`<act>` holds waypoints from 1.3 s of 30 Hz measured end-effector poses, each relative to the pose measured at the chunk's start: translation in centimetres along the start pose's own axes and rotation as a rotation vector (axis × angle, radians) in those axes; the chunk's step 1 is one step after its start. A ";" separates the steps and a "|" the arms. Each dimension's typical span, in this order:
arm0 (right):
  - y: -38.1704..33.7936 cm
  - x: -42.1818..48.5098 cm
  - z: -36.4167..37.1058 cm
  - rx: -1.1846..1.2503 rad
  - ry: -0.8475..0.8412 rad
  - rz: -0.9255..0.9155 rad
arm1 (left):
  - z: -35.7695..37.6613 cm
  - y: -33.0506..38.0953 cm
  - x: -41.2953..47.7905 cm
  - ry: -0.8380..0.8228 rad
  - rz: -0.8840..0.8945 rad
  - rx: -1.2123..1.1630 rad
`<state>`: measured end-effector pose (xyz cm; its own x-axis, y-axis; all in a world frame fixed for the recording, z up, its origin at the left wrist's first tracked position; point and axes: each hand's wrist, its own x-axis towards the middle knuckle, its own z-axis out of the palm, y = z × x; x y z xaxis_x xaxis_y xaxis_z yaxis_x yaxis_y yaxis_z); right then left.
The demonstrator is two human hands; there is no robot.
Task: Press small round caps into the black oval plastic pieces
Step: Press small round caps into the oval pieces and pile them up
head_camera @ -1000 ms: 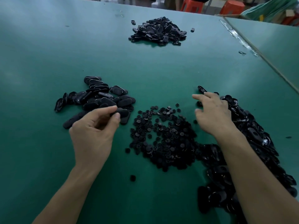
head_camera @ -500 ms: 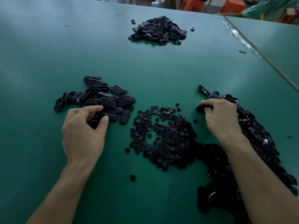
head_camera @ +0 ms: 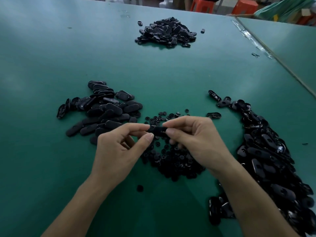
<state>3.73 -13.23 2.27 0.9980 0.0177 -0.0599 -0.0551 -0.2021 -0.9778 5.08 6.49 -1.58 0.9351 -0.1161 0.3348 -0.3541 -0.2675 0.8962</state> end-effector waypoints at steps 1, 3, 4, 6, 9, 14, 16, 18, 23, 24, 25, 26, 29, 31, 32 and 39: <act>0.0 -0.2 0.4 0.024 -0.033 0.002 | -0.1 0.0 0.0 -0.009 -0.023 -0.042; 0.1 -0.5 1.0 0.060 -0.063 0.005 | -0.3 0.0 0.1 -0.032 -0.065 -0.112; 0.1 -0.6 1.1 0.070 -0.063 0.006 | -0.3 0.1 0.2 -0.048 -0.084 -0.137; 0.1 -0.6 1.4 0.083 -0.055 0.008 | -0.4 0.0 0.2 -0.064 -0.121 -0.173; 0.3 -0.8 1.8 0.041 -0.020 -0.001 | -0.3 0.1 0.2 -0.041 -0.156 -0.243; 0.5 -0.8 1.9 -0.095 0.022 0.016 | -0.2 0.4 0.3 -0.031 -0.218 -0.344; 0.5 -0.8 1.8 -0.115 0.032 0.008 | 0.0 0.4 0.2 -0.042 -0.233 -0.370; 0.5 -0.8 1.7 -0.160 0.084 -0.005 | 0.1 0.2 0.2 -0.022 -0.232 -0.382; 0.4 -0.7 1.5 -0.581 0.116 -0.063 | -0.2 -0.7 0.4 0.124 -0.237 -0.376; 0.3 -0.7 1.6 -0.658 0.076 -0.065 | -0.2 -0.8 0.5 0.148 -0.238 -0.375; 0.3 -0.7 1.9 -0.726 0.044 -0.074 | -0.2 -0.9 0.5 0.167 -0.235 -0.375; 0.2 -0.6 2.1 -0.783 0.025 -0.086 | -0.2 -0.9 0.5 0.179 -0.228 -0.376; -0.2 -0.4 2.8 -0.905 0.002 -0.091 | -0.2 -0.8 0.5 0.195 -0.207 -0.374; -0.2 -0.3 3.0 -0.944 -0.009 -0.058 | 0.0 -0.7 0.5 0.198 -0.205 -0.378; -0.2 -0.2 3.0 -0.946 -0.011 -0.043 | 0.1 -0.6 0.4 0.195 -0.210 -0.380; 0.0 -0.1 3.2 -0.954 0.025 -0.085 | 0.5 -0.3 0.2 0.178 -0.234 -0.391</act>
<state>3.55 -10.13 1.62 0.9986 0.0505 0.0185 0.0537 -0.9140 -0.4021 5.42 6.11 -1.93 0.9890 0.0791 0.1250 -0.1337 0.1168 0.9841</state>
